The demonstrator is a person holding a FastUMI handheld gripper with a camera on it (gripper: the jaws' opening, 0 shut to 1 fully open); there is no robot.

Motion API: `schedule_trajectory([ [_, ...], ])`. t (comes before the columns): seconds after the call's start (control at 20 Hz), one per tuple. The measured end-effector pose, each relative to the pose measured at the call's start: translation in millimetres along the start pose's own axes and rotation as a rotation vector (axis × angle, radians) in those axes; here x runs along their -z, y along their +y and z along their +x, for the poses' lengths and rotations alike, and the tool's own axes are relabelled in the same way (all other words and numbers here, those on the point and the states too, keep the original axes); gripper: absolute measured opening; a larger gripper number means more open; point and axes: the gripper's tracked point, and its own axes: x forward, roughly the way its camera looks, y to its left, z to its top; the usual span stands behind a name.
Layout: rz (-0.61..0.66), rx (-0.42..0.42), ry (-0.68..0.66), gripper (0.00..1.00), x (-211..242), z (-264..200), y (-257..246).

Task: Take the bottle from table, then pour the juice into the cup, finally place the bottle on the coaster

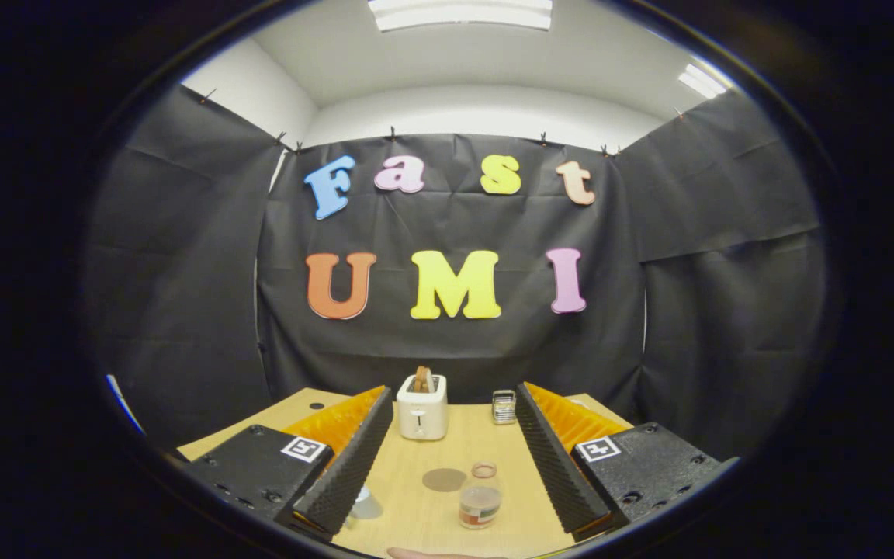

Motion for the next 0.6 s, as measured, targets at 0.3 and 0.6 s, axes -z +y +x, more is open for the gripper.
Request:
schedule_trajectory([
  [0.3, -0.026, 0.02, -0.011, 1.0, 26.1, 4.8, -13.0],
  [0.6, -0.04, 0.012, -0.003, 1.0, 63.2, 15.4, -20.7],
])
